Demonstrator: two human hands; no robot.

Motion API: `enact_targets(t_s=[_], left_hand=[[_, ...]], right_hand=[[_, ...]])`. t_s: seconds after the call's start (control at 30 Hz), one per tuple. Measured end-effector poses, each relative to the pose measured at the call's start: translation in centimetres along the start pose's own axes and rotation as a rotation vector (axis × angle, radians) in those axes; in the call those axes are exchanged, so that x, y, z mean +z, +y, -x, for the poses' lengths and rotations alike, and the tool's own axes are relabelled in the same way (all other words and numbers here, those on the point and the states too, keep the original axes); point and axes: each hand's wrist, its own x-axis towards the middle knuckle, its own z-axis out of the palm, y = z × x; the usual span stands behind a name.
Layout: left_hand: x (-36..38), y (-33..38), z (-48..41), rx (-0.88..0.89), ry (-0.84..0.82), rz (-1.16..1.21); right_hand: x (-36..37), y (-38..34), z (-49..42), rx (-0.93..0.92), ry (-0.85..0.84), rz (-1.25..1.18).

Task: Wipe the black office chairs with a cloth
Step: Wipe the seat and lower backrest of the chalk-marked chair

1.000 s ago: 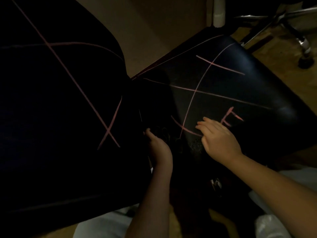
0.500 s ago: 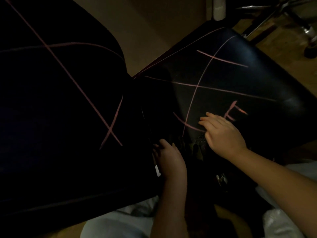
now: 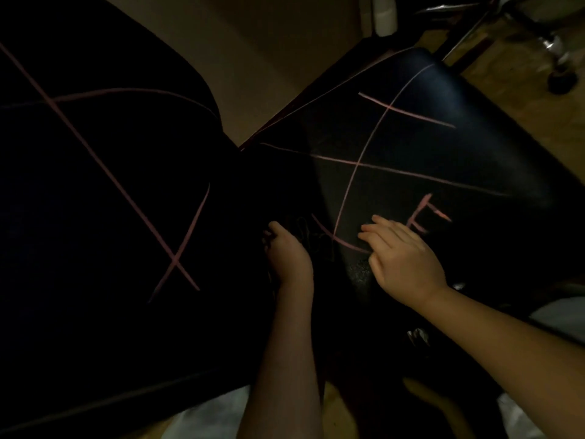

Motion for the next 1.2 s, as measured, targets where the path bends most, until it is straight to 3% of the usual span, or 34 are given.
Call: enact_targets(t_s=[0.23,0.4,0.63,0.87,1.2], left_hand=[[-1.7,-4.1,6.3,0.077,-0.077,-0.038],[-1.6,-5.1,9.6,0.029,-0.043,0.154],[-2.1,-0.8,3.1,-0.062,-0.027,0.139],[-1.7,0.1,-0.7,-0.042,-0.016,0.088],[-1.9,-6.2,9.5,0.069,-0.102,0.040]], right_hand=[[0.1,-0.3,0.0,0.012,-0.007,-0.006],[0.0,-0.2,0.1,0.013,-0.010,0.005],[0.0,-0.1,-0.1,0.030,-0.004,-0.021],[0.0,-0.2,-0.2,0.030,-0.016,-0.025],[0.1,-0.3,0.0,0.029,0.003,-0.029]])
